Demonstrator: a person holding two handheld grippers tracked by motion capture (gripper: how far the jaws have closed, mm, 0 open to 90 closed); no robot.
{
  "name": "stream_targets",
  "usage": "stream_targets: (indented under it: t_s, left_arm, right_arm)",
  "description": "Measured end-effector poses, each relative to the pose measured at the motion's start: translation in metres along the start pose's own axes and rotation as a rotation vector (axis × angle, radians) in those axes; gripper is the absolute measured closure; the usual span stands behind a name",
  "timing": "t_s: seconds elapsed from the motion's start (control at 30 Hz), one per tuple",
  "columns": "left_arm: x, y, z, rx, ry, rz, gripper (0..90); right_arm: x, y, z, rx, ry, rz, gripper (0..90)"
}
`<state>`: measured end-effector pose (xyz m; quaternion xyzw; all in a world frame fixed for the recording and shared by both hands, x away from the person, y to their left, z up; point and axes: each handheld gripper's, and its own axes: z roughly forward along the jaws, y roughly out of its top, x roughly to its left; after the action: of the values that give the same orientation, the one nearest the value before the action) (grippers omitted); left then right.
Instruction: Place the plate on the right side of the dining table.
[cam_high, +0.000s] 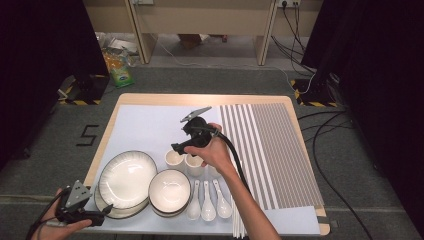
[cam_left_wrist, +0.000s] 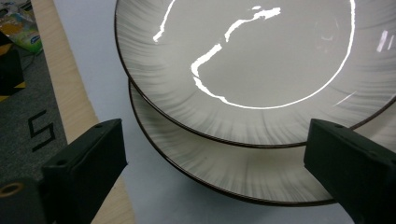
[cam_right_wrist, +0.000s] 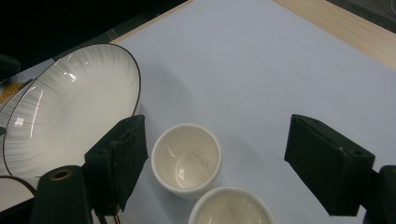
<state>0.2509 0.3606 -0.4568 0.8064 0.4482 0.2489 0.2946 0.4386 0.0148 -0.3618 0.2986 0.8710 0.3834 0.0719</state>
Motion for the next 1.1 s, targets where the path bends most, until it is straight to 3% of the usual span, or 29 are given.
stream_targets:
  t_s: [0.03, 0.27, 0.53, 0.83, 1.1]
  left_arm:
    - [0.001, -0.001, -0.001, 0.008, -0.016, 0.0, 8.0]
    - [0.002, -0.002, 0.0, 0.005, -0.009, -0.008, 7.7]
    - [0.005, -0.004, 0.0, 0.009, 0.019, -0.031, 6.3]
    - [0.004, -0.003, 0.0, 0.023, 0.054, -0.018, 4.5]
    - [0.007, -0.001, 0.002, 0.018, 0.055, -0.044, 4.8]
  right_arm:
    - [0.001, 0.001, 0.001, 0.002, -0.001, -0.003, 19.3]
    - [0.006, 0.004, 0.013, 0.022, 0.019, -0.023, 19.5]
    - [0.004, 0.007, 0.027, 0.034, 0.055, -0.022, 18.9]
    - [0.003, 0.009, 0.042, 0.054, 0.07, -0.012, 18.8]
    - [0.007, 0.013, 0.049, 0.058, 0.077, -0.02, 18.5]
